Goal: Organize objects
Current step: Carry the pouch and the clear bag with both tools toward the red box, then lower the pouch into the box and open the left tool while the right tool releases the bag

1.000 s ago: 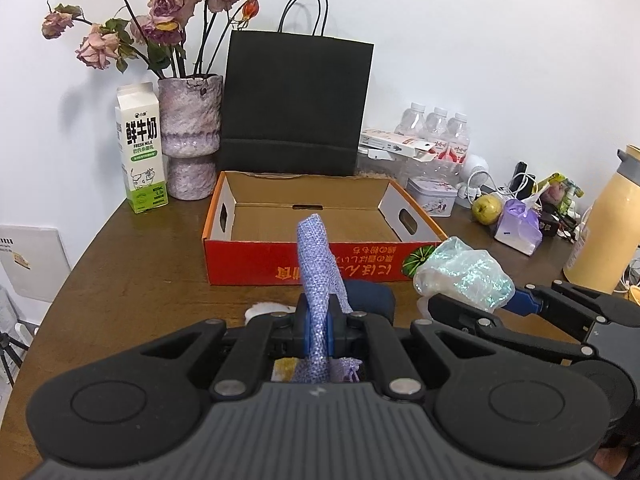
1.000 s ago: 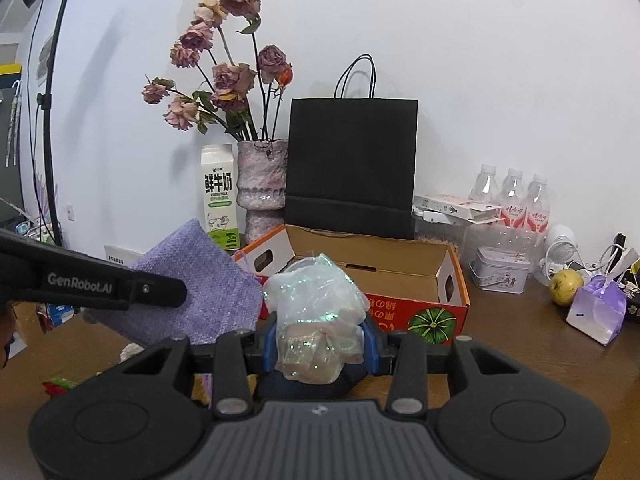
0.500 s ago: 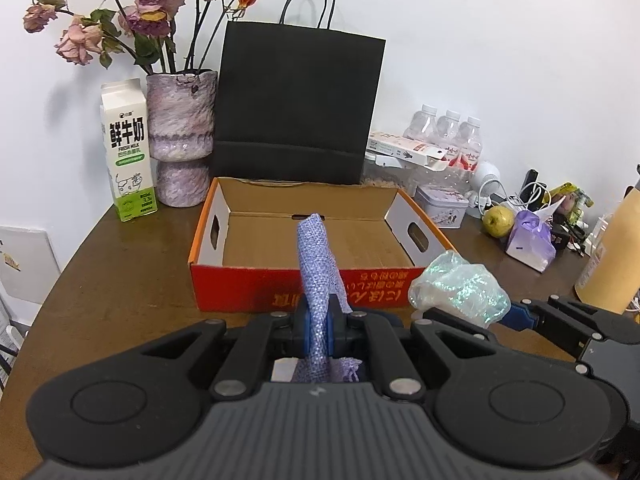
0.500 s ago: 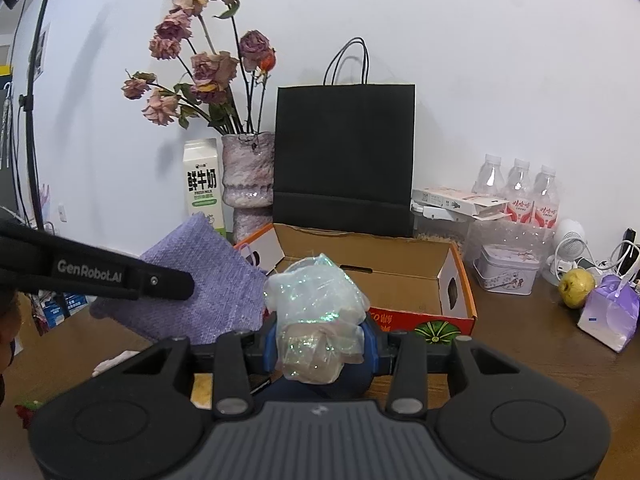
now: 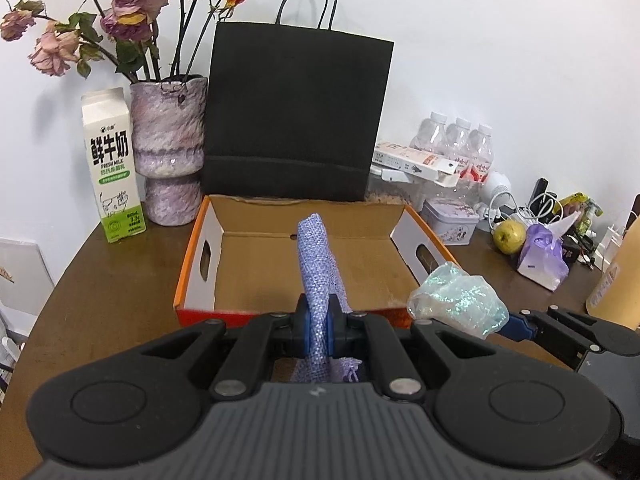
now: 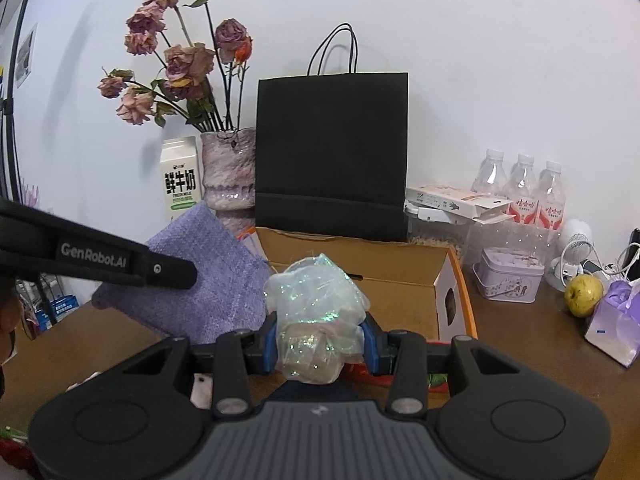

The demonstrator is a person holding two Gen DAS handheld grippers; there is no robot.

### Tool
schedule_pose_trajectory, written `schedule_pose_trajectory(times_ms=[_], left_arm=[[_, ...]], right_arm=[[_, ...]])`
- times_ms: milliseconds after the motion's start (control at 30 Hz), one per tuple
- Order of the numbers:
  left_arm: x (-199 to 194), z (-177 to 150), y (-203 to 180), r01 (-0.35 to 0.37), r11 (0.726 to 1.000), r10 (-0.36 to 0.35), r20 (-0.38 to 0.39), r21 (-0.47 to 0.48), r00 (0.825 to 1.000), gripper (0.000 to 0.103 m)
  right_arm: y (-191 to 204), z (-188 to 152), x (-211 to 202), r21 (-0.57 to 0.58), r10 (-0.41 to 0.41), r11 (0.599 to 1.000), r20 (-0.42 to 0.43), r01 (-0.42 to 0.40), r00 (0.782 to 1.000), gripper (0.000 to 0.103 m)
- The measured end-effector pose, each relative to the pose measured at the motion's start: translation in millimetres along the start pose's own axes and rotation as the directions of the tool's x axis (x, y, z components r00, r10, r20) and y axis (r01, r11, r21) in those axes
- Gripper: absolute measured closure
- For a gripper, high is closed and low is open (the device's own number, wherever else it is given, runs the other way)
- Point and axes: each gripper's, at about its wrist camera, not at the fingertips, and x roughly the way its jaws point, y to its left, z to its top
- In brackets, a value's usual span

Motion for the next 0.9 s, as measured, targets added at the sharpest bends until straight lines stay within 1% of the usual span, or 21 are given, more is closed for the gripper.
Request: schedule_pose_trajectory(times_ms=[267, 600, 767, 900], left_arm=[[17.4, 19.5, 1.6, -0.006, 1.000, 0.006, 0.008, -0.001, 1.000, 0.095], [48.7, 44.5, -0.5, -0.020, 1.000, 0.020, 0.006, 0.008, 1.000, 0.095], [66.5, 55.3, 1.6, -0.046, 0.999, 0.046, 0.001, -0.001, 0.999, 0.095], [84.4, 63.0, 6.7, -0.061, 0.998, 0.060, -0.011, -0.022, 0.998, 0.095]], right_arm=[[-11.2, 16.1, 19.3, -0.011, -0.019, 1.000, -0.009, 0.019, 1.000, 0.064], [-26.6, 36.8, 55.5, 0.014, -0.037, 0.999, -0.036, 0.038, 0.999, 0.064], [-33.5, 46.3, 77.3, 0.030, -0.034, 0.999, -0.065, 0.036, 0.997, 0.064], [-35.5, 51.5, 97.4, 0.020, -0.049, 0.998, -0.098, 0.051, 0.994, 0.064]])
